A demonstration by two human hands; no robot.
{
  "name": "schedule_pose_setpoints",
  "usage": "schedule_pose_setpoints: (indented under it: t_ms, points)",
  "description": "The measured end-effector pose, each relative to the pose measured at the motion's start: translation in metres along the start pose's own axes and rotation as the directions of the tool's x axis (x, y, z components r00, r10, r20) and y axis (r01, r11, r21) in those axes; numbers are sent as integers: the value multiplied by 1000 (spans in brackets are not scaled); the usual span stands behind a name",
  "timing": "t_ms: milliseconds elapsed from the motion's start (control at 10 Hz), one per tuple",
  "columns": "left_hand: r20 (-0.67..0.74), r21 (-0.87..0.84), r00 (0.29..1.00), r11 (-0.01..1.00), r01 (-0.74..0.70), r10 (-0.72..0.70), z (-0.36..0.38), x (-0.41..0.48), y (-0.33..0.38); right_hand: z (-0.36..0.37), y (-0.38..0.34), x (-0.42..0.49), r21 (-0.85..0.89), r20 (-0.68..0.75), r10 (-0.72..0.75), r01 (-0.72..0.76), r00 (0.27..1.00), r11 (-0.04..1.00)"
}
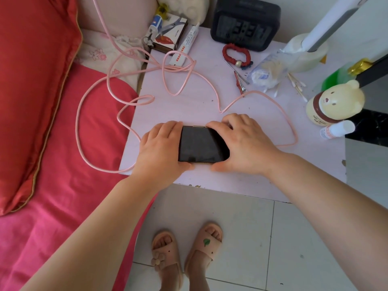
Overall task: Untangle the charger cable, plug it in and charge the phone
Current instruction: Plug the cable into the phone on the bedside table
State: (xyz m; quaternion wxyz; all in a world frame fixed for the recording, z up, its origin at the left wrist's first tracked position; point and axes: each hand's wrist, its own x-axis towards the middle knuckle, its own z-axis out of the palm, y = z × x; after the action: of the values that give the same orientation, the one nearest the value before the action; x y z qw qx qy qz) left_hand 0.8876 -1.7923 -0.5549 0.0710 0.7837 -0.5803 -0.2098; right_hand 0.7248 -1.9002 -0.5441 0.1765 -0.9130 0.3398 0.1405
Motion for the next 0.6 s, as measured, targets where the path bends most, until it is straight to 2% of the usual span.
schedule_pose_setpoints:
  t_ms: [400, 600]
  points:
    - [-8, -1, 1000, 1000, 7, -7, 0, 0, 1, 5, 2, -1, 79, -59, 2, 3, 998, 997]
    - [20, 13, 999, 999, 37, -37, 0, 2, 2, 5, 12, -8, 29, -28, -16, 17, 999, 999]
